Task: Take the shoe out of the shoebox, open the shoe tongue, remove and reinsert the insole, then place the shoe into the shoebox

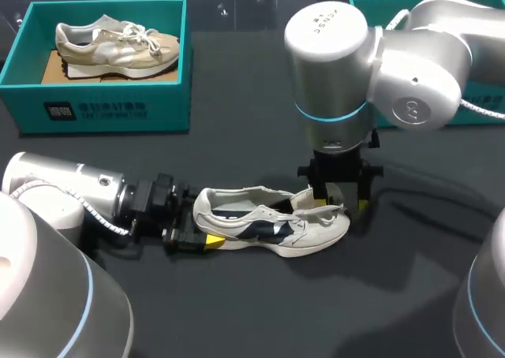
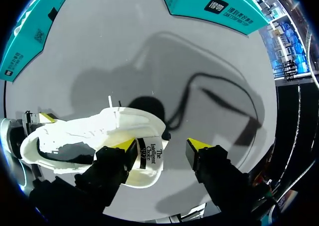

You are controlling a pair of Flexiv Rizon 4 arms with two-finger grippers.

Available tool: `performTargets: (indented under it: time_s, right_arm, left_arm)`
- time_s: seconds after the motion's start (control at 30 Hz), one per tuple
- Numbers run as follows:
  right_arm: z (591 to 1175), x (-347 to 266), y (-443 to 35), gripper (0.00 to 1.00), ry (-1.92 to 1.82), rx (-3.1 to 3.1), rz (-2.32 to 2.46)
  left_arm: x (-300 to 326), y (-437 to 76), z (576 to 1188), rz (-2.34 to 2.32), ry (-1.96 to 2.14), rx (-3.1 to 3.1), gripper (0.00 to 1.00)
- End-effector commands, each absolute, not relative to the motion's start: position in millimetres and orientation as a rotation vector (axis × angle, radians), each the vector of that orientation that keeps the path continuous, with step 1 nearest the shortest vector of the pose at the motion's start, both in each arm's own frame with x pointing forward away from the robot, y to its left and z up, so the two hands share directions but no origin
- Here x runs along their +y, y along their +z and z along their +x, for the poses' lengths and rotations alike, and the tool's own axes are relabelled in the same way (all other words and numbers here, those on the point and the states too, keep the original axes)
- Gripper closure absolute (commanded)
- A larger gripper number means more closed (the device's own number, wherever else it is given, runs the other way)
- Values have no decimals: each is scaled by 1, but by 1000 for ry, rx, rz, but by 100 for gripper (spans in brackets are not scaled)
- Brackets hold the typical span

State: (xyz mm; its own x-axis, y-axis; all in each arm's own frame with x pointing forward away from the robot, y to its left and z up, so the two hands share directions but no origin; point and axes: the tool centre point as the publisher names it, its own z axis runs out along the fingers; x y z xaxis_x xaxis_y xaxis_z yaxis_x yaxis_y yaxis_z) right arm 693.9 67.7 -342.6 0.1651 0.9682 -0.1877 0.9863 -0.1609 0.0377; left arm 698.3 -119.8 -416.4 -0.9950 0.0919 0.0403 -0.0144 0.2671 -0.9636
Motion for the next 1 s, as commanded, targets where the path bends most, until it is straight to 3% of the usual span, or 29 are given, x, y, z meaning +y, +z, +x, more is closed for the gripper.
performTargets:
  time_s: [0.03, 0.2, 0.47, 0.7, 0.73, 0.77, 0.8, 0.9, 1.0]
  right_arm:
    - [692, 65, -317, 32, -172, 1937, 2244]
    - [698, 86, -271, 39, -241, 2050, 2059]
    - [706, 133, -238, 40, -318, 2246, 1774]
    - [705, 157, -224, 63, -289, 2396, 1565]
    - [704, 161, -223, 73, -293, 2415, 1534]
    - [703, 164, -222, 95, -298, 2448, 1486]
    - [702, 167, -221, 100, -273, 2497, 1404]
    - [689, 178, -223, 100, -199, 2671, 969]
    - [681, 168, -224, 100, -254, 2624, 1045]
  left_arm:
    - [-119, -419, 699, -72, 1849, -2434, 100]
    - [-119, -419, 699, -72, 1849, -2434, 100]
    - [-119, -419, 699, -72, 1849, -2434, 100]
    - [-119, -419, 699, -72, 1849, -2434, 100]
    - [-119, -419, 699, -72, 1849, -2434, 100]
    - [-119, -419, 699, -72, 1849, -2434, 100]
    - [-119, -419, 699, -72, 1849, -2434, 100]
    - [-119, -419, 699, -72, 1849, -2434, 100]
    - [-119, -419, 699, -72, 1849, -2434, 100]
